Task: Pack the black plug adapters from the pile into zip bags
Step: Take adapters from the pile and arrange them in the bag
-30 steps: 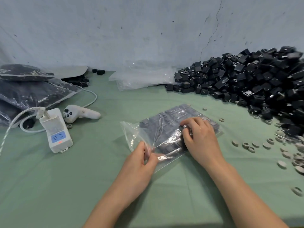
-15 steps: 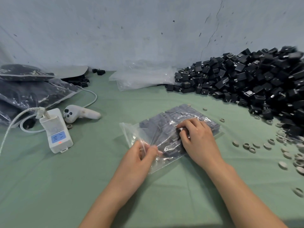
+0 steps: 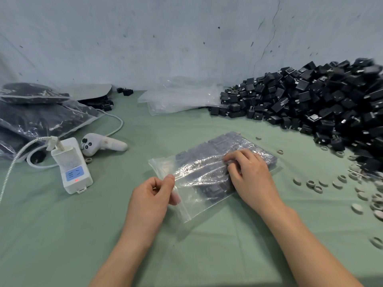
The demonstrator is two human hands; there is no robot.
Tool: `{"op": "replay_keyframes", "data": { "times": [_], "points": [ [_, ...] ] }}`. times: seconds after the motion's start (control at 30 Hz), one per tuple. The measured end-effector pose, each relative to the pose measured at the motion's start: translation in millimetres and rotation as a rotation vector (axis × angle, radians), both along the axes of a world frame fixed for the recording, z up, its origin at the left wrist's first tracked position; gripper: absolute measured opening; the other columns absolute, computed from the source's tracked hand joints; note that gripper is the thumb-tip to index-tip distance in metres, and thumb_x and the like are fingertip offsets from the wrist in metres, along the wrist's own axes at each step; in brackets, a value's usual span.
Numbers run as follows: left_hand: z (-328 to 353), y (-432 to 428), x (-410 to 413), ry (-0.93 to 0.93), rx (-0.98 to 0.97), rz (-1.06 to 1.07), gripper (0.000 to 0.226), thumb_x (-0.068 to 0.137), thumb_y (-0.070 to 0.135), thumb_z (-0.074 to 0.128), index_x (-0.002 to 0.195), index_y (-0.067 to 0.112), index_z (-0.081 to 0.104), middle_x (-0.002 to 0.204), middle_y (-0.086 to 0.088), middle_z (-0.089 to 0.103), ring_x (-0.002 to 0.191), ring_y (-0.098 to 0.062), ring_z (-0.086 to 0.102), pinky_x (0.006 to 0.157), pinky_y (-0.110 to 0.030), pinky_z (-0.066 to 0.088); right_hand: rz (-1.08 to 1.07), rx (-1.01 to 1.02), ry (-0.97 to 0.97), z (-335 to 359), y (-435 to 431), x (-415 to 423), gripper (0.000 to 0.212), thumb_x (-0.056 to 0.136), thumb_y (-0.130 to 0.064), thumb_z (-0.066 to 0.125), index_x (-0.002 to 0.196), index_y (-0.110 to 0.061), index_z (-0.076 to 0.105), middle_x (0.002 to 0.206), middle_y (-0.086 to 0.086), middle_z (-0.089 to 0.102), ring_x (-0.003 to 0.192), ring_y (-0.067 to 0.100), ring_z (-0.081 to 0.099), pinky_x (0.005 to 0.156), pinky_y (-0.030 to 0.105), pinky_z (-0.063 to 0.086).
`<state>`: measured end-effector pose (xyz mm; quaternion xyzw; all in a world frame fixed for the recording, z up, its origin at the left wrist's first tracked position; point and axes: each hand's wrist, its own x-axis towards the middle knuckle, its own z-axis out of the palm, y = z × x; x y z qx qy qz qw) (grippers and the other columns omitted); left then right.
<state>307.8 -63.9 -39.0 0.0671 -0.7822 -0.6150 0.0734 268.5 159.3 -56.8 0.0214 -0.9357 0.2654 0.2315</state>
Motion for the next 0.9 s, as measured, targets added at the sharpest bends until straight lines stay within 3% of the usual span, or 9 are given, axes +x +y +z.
{"op": "replay_keyframes", "data": {
  "times": [0.1, 0.23, 0.4, 0.5, 0.57, 0.6, 0.7, 0.8, 0.9],
  "points": [
    [-1, 1, -1, -0.016, 0.016, 0.007, 0.036, 0.096, 0.035, 0.061, 0.076, 0.005, 0.06, 0.067, 0.002, 0.074, 0.058, -0.002, 0.063, 0.062, -0.015, 0.042, 0.004, -0.037, -0.009, 1, 1, -1, 0.022, 0.098, -0.019, 0.048, 0.107, -0.024, 0.067, 0.112, -0.01, 0.06, 0.108, 0.015, 0.048, 0.102, 0.031, 0.036],
    [-2, 0, -1, -0.036, 0.04, 0.017, 0.017, 0.094, 0.033, 0.062, 0.102, 0.023, 0.052, 0.07, 0.003, 0.074, 0.067, -0.004, 0.066, 0.068, -0.024, 0.041, 0.003, -0.152, -0.002, 2, 2, -1, 0.024, 0.098, -0.018, 0.047, 0.106, -0.024, 0.068, 0.111, -0.012, 0.06, 0.107, 0.011, 0.048, 0.1, 0.03, 0.037],
    [-3, -3, 0, -0.006, 0.001, -0.026, 0.017, 0.095, 0.03, 0.061, 0.107, 0.032, 0.049, 0.071, 0.003, 0.074, 0.066, -0.004, 0.063, 0.073, -0.027, 0.045, -0.03, -0.338, 0.064, 6, 4, -2, 0.029, 0.096, -0.01, 0.047, 0.099, -0.028, 0.07, 0.107, -0.013, 0.064, 0.106, 0.008, 0.053, 0.089, 0.024, 0.039],
    [-5, -4, -1, 0.007, -0.002, -0.026, 0.018, 0.094, 0.031, 0.062, 0.107, 0.032, 0.05, 0.069, 0.001, 0.072, 0.067, -0.007, 0.064, 0.072, -0.024, 0.046, -0.057, -0.521, 0.083, 10, 8, -2, 0.033, 0.094, -0.012, 0.046, 0.094, -0.035, 0.07, 0.094, -0.019, 0.067, 0.077, 0.003, 0.055, 0.07, 0.02, 0.041],
    [-5, -5, -1, 0.018, -0.003, -0.017, 0.018, 0.094, 0.03, 0.064, 0.106, 0.033, 0.051, 0.066, 0.001, 0.07, 0.062, -0.003, 0.063, 0.062, -0.012, 0.043, -0.1, -0.701, 0.084, 15, 12, -2, 0.033, 0.094, -0.014, 0.046, 0.089, -0.034, 0.072, 0.075, -0.017, 0.066, 0.054, 0.002, 0.047, 0.053, 0.016, 0.039],
    [-5, -5, -1, 0.024, -0.003, -0.011, 0.017, 0.094, 0.029, 0.065, 0.105, 0.033, 0.052, 0.065, 0.001, 0.069, 0.059, -0.001, 0.062, 0.055, -0.008, 0.04, -0.126, -0.792, 0.09, 18, 15, -2, 0.033, 0.094, -0.013, 0.046, 0.088, -0.032, 0.073, 0.073, -0.014, 0.067, 0.052, 0.0, 0.048, 0.052, 0.014, 0.04],
    [-7, -6, -1, 0.044, -0.007, 0.012, 0.015, 0.094, 0.027, 0.064, 0.106, 0.031, 0.054, 0.067, -0.004, 0.067, 0.055, 0.0, 0.06, 0.049, -0.005, 0.037, -0.18, -1.071, 0.093, 29, 25, -3, 0.033, 0.095, -0.007, 0.044, 0.087, -0.023, 0.072, 0.083, -0.011, 0.071, 0.077, 0.003, 0.062, 0.073, 0.018, 0.048],
    [-7, -6, -2, 0.075, 0.027, 0.077, 0.009, 0.096, 0.025, 0.06, 0.103, 0.03, 0.056, 0.078, -0.002, 0.063, 0.054, 0.0, 0.06, 0.048, -0.009, 0.041, -0.216, -1.335, 0.067, 34, 33, 0, 0.032, 0.096, -0.006, 0.042, 0.087, -0.021, 0.069, 0.077, -0.01, 0.07, 0.072, 0.007, 0.064, 0.072, 0.022, 0.051],
    [-5, -7, -2, 0.159, 0.026, 0.163, 0.006, 0.097, 0.028, 0.057, 0.1, 0.034, 0.056, 0.078, 0.007, 0.061, 0.064, -0.01, 0.061, 0.056, -0.021, 0.044, -0.247, -1.355, 0.045, 34, 39, 3, 0.032, 0.097, -0.007, 0.041, 0.088, -0.022, 0.068, 0.08, -0.007, 0.069, 0.069, 0.009, 0.063, 0.068, 0.023, 0.051]
  ]
}}
